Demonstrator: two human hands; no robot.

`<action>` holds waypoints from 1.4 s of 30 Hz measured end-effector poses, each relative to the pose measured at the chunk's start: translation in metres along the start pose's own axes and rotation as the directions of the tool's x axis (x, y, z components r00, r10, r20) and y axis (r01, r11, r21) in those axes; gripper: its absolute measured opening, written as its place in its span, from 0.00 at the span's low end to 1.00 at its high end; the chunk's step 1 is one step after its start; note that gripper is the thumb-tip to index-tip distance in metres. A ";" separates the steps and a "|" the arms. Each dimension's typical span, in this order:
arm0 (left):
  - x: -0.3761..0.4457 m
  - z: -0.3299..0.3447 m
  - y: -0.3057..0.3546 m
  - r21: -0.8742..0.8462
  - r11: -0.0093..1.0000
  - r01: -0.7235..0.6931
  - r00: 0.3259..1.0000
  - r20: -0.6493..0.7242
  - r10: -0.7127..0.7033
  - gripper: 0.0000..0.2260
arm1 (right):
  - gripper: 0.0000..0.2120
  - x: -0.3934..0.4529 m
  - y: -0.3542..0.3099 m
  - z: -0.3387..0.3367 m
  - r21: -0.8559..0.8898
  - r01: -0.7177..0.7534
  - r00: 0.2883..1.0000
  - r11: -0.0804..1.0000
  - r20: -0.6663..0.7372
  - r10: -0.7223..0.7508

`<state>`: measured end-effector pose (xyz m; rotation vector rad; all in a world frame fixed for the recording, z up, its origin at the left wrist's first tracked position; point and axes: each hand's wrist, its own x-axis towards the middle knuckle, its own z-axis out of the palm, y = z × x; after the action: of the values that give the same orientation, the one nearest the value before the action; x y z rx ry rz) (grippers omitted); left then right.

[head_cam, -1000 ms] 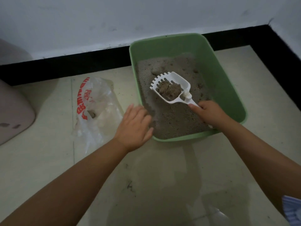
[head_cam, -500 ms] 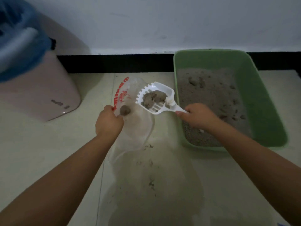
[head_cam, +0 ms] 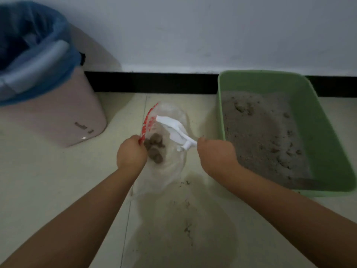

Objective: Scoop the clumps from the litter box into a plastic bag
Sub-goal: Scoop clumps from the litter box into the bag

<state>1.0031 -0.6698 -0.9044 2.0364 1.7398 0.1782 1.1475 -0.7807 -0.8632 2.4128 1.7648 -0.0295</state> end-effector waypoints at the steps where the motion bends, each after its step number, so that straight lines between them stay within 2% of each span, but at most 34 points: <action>1: 0.000 0.000 0.002 0.007 1.000 -0.007 1.000 -0.004 0.007 0.13 | 0.06 -0.002 0.008 -0.005 0.004 -0.045 0.998 0.999 -0.049 0.045; 3: -0.001 -0.003 0.008 0.040 0.997 -0.070 0.996 -0.052 0.072 0.16 | 0.11 -0.006 0.029 -0.012 0.140 -0.124 0.992 0.982 0.042 0.120; 5: -0.003 -0.001 0.021 0.072 0.978 -0.195 0.975 -0.096 0.201 0.20 | 0.14 -0.016 0.064 -0.014 0.298 -0.263 0.963 0.918 0.134 0.233; 7: -0.005 0.004 0.041 0.052 0.932 -0.358 0.926 -0.105 0.361 0.17 | 0.16 -0.026 0.107 -0.015 0.382 -0.390 0.921 0.838 0.138 0.365; 8: -0.006 0.010 0.053 0.027 0.887 -0.462 0.880 -0.109 0.462 0.14 | 0.17 -0.031 0.129 -0.013 0.383 -0.448 0.893 0.808 0.158 0.421; 10: -0.010 0.024 0.081 0.004 0.732 -0.681 0.729 -0.085 0.679 0.10 | 0.21 -0.045 0.164 -0.005 0.325 -0.561 0.827 0.761 0.254 0.501; 13: -0.018 0.051 0.120 0.005 0.505 -0.863 0.505 0.026 0.863 0.15 | 0.26 -0.061 0.200 0.004 0.242 -0.669 0.729 0.702 0.396 0.559; 15: -0.027 0.064 0.142 0.045 0.372 -0.927 0.374 0.139 0.917 0.16 | 0.28 -0.068 0.214 0.014 0.208 -0.693 0.692 0.690 0.458 0.558; 16: -0.028 0.069 0.148 0.049 0.329 -0.943 0.331 0.223 0.917 0.15 | 0.28 -0.069 0.220 0.020 0.209 -0.704 0.678 0.679 0.481 0.556; 17: -0.029 0.075 0.153 0.063 0.319 -0.946 0.323 0.289 0.901 0.15 | 0.28 -0.069 0.224 0.025 0.218 -0.711 0.670 0.668 0.497 0.551; 20: -0.024 0.090 0.150 0.063 0.182 -0.981 0.193 0.367 0.910 0.15 | 0.26 -0.064 0.229 0.038 0.243 -0.718 0.657 0.652 0.546 0.520; 21: -0.022 0.092 0.147 0.069 0.158 -0.985 0.172 0.350 0.921 0.15 | 0.26 -0.062 0.229 0.041 0.247 -0.719 0.653 0.650 0.559 0.511; 24: -0.014 0.104 0.139 0.049 0.158 -0.986 0.165 0.267 0.949 0.13 | 0.27 -0.052 0.227 0.051 0.241 -0.692 0.675 0.681 0.552 0.490; 27: -0.015 0.108 0.137 0.020 0.196 -0.980 0.195 0.225 0.955 0.12 | 0.26 -0.036 0.224 0.062 0.268 -0.651 0.717 0.710 0.525 0.459; 30: -0.012 0.114 0.136 0.015 0.174 -0.985 0.175 0.143 0.974 0.12 | 0.25 -0.012 0.222 0.069 0.287 -0.621 0.743 0.729 0.512 0.431; 34: -0.011 0.116 0.137 -0.001 0.157 -0.988 0.155 0.135 0.979 0.12 | 0.21 0.013 0.217 0.081 0.318 -0.620 0.752 0.717 0.499 0.430; 42: -0.009 0.118 0.136 -0.013 0.163 -0.987 0.160 0.125 0.979 0.12 | 0.25 0.049 0.200 0.111 0.437 -0.627 0.775 0.645 0.432 0.461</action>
<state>1.1697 -0.7226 -0.9511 2.8391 -0.0189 0.3902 1.3601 -0.8087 -0.9558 3.0497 0.8915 -0.9017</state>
